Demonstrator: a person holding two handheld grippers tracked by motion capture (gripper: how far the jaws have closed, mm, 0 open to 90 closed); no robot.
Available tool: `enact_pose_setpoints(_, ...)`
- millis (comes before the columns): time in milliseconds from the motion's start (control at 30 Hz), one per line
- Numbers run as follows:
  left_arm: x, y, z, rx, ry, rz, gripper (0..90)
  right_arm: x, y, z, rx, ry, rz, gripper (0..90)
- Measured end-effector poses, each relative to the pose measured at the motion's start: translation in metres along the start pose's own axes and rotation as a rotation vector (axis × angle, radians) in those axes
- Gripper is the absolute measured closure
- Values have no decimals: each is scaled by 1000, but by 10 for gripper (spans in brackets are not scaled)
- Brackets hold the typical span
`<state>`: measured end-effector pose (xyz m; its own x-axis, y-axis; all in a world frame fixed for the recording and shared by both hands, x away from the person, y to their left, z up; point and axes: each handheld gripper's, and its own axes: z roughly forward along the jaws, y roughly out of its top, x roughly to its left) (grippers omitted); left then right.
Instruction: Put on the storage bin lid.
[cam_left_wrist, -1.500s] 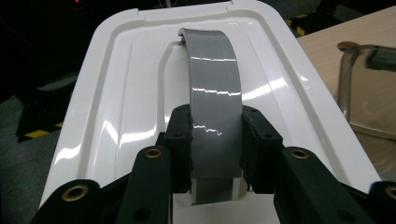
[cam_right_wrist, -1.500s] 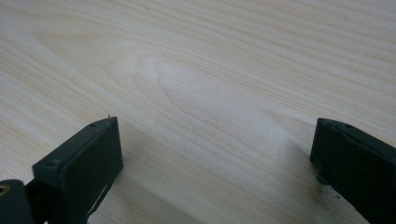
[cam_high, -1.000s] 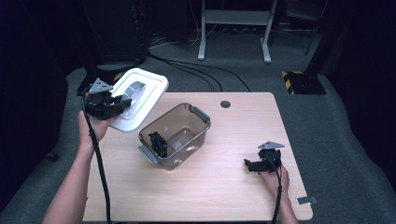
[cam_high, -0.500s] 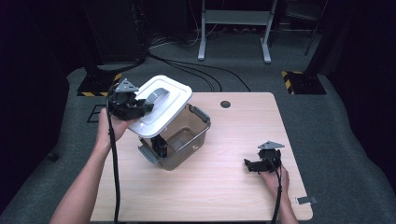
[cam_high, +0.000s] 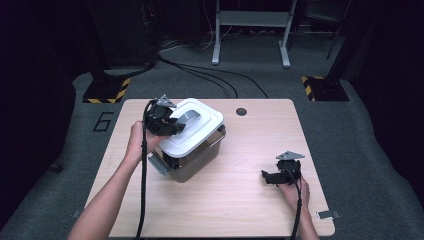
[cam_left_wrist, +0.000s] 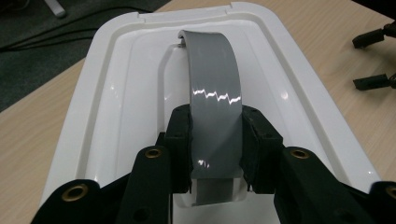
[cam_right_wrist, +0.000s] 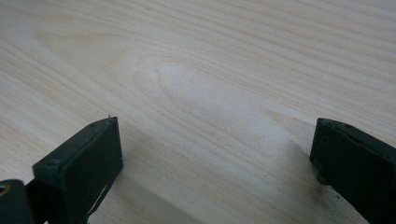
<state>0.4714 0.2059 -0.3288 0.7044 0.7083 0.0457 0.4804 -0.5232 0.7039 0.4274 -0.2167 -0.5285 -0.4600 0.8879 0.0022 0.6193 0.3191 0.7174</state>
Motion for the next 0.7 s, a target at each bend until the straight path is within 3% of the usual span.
enact_pose_setpoints(333,-7,-6,13,55,-52,32,672,0,0,0,0,0,-1,16)
enact_pose_setpoints(533,-9,-9,18,91,-61,46,670,0,0,0,0,0,-1,16)
enact_pose_setpoints(700,-7,-11,18,90,-74,44,669,0,0,0,-1,0,-4,16)
